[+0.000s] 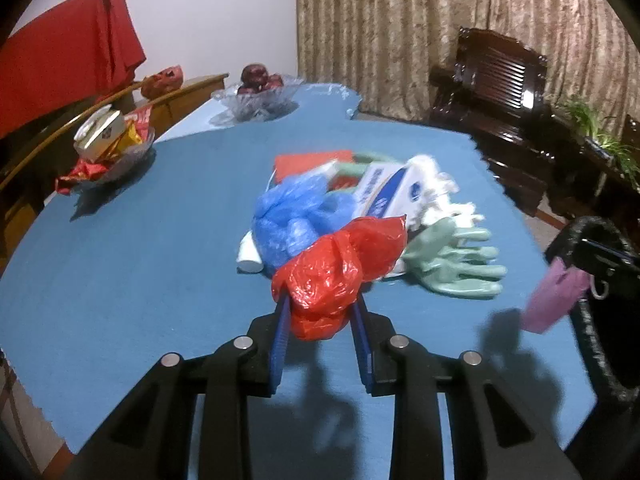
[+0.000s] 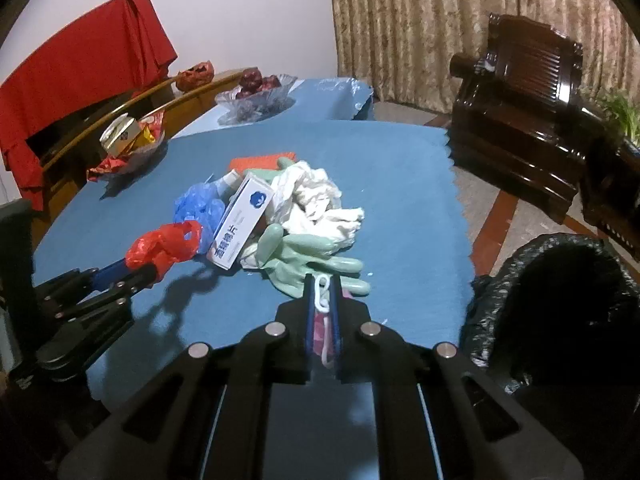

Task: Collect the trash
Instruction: 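Grasp the red plastic bag with the left gripper while the right gripper carries the mask to the bin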

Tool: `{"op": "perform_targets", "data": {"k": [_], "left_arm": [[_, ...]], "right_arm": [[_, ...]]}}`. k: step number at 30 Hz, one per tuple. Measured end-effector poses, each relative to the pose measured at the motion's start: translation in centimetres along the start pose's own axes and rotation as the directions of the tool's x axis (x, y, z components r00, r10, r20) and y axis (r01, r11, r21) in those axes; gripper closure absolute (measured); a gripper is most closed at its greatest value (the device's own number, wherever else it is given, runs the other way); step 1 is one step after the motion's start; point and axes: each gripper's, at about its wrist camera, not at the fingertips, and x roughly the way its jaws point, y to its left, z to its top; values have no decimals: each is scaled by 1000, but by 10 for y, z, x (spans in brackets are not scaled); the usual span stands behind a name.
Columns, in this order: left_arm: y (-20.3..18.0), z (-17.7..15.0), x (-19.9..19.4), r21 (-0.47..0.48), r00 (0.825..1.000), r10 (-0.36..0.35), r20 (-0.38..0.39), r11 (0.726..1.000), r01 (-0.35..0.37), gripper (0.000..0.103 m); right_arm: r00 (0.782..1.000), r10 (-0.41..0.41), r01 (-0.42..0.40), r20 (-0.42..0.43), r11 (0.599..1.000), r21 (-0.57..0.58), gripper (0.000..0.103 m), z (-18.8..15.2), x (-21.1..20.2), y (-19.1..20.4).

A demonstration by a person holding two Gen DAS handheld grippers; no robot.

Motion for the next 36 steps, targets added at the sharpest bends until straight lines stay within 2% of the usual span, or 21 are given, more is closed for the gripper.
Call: {"op": "perform_targets", "data": {"k": [5, 11, 20, 29, 34, 36], "left_arm": [[-14, 2, -14, 1, 999, -37, 2, 999, 37, 74], [-42, 9, -29, 45, 996, -91, 19, 995, 90, 74], [-107, 20, -36, 123, 978, -206, 25, 972, 201, 74], [-192, 27, -41, 217, 939, -344, 5, 917, 335, 74], [-238, 31, -44, 249, 910, -415, -10, 880, 404, 73], [-256, 32, -40, 265, 893, -450, -29, 857, 441, 71]], "right_arm": [[1000, -1, 1, 16, 1000, 23, 97, -1, -14, -11], [998, -41, 39, 57, 998, 50, 98, 1, -41, -33], [976, -191, 176, 104, 974, 141, 98, -3, -86, -101], [944, -322, 296, 79, 925, 238, 97, -28, -109, -169], [925, -374, 342, 66, 896, 284, 93, -42, -117, -195], [916, -397, 363, 59, 883, 298, 83, -48, -120, -203]]}}
